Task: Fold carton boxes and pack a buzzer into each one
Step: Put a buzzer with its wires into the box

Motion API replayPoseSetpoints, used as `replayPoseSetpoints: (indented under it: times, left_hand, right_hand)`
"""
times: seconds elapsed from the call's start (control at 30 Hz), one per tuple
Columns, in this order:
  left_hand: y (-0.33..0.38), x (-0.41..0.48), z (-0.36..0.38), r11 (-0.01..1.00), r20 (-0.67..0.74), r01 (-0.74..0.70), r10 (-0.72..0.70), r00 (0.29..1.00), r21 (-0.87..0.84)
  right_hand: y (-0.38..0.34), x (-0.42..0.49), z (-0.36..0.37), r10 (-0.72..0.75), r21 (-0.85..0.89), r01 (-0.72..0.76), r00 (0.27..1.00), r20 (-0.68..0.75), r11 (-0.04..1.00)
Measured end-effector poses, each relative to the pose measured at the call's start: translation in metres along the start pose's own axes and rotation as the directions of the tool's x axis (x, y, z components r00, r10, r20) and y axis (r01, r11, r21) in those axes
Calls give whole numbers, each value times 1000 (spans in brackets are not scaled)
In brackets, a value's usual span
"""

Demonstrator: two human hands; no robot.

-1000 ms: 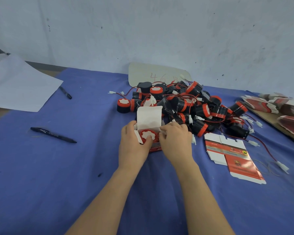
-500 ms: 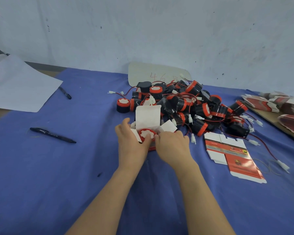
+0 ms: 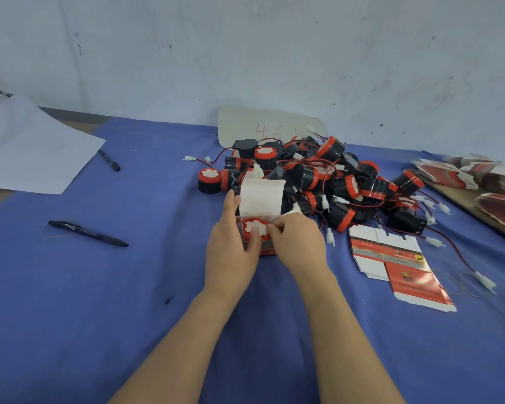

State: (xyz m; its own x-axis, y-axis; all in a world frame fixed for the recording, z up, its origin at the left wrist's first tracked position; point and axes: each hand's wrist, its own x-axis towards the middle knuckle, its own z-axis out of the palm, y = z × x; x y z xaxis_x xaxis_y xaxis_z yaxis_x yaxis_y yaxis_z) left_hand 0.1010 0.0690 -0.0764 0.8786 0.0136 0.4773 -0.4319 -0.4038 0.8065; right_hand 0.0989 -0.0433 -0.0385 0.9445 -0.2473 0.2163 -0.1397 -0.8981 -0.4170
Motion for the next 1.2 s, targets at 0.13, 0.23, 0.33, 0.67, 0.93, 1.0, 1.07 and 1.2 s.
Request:
replayPoseSetpoints:
  times: [0.13,0.23,0.33,0.67,0.93,1.0,1.07,1.2]
  left_hand:
    - [2,-2,1,999,29,-18,19,999,-26]
    - [0,-2,0,1000,12,5,-4,1000,-27]
    - [-6,2,1,999,32,-31,30,999,34]
    - [-7,12,3,940,16,254,-258,966,-225]
    - [-16,17,-7,971,120,170,-151,981,-166]
    - [-17,16,-7,984,115,115,-99,988,-138]
    - [-18,14,-9,994,105,66,-56,993,-89]
    - [-18,13,-12,999,103,-36,34,994,17]
  right_hand:
    - [2,-2,0,-61,-69,61,998,5,996]
    - [-1,-4,1,-49,-122,51,999,24,991]
    - [0,-6,4,-34,-193,37,999,18,981]
    - [-11,-10,17,-213,128,235,964,-160,964]
    - [-2,-5,15,-30,543,115,986,-163,831]
    - [4,-3,8,64,667,36,990,-124,744]
    - [17,-1,-5,84,792,-35,996,-21,609]
    - [41,-1,-20,-156,595,26,973,169,804]
